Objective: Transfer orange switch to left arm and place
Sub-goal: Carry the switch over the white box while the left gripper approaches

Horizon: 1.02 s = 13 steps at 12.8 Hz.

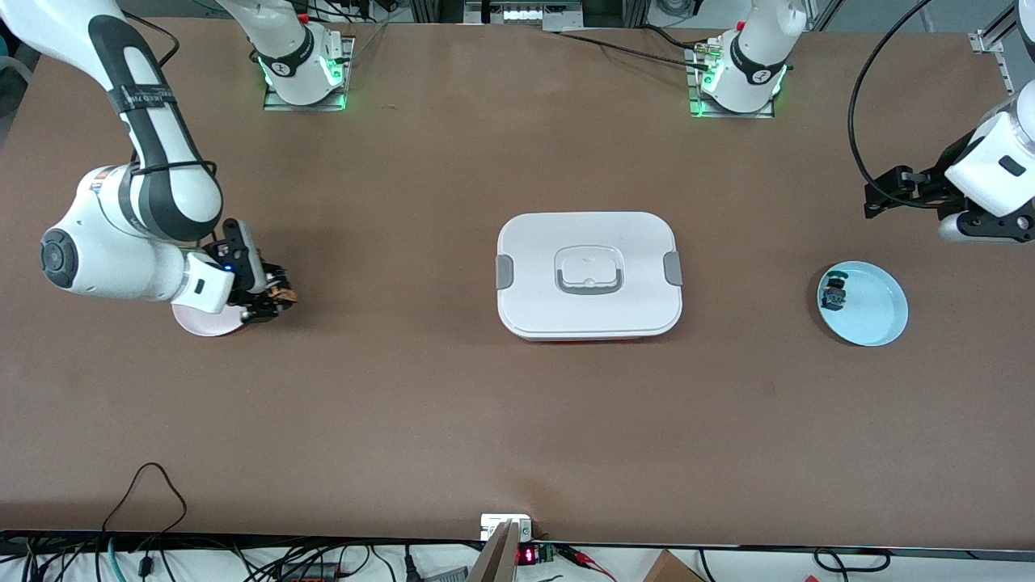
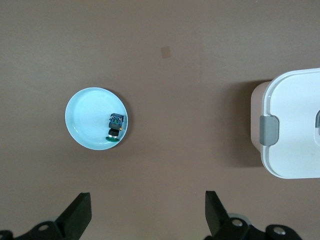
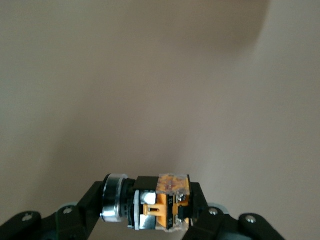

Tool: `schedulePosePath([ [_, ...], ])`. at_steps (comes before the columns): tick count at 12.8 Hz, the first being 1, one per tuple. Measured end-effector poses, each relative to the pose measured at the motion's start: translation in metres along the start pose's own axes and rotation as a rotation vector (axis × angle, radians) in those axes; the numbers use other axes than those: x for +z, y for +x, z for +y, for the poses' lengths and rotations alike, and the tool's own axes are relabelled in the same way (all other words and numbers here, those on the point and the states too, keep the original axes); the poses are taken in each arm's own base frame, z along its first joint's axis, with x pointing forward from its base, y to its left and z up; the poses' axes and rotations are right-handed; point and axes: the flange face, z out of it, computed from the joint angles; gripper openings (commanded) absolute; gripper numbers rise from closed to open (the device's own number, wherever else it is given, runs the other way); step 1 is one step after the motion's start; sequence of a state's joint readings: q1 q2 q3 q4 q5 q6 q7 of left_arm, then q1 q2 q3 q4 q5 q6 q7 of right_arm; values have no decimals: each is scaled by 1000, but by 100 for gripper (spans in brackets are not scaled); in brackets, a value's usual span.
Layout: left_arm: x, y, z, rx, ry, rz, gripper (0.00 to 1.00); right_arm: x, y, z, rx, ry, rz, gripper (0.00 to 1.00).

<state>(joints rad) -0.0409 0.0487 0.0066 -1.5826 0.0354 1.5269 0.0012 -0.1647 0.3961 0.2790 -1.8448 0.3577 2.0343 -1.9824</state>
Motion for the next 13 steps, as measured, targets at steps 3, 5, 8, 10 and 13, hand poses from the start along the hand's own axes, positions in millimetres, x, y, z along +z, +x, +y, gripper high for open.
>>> schedulePosePath([
  [3,10,-7,9,10,-46,-88,100,21,86,21,144,-55,255,0],
  [5,21,-5,15,13,-114,-134,100,29,145,36,212,-115,387,0],
  [8,37,4,28,7,-315,-181,100,29,230,50,293,-157,525,0],
  [10,48,11,27,-15,-507,-228,100,25,279,55,329,-205,592,0],
  [13,57,24,45,-9,-773,-275,100,25,345,55,408,-303,717,0],
])
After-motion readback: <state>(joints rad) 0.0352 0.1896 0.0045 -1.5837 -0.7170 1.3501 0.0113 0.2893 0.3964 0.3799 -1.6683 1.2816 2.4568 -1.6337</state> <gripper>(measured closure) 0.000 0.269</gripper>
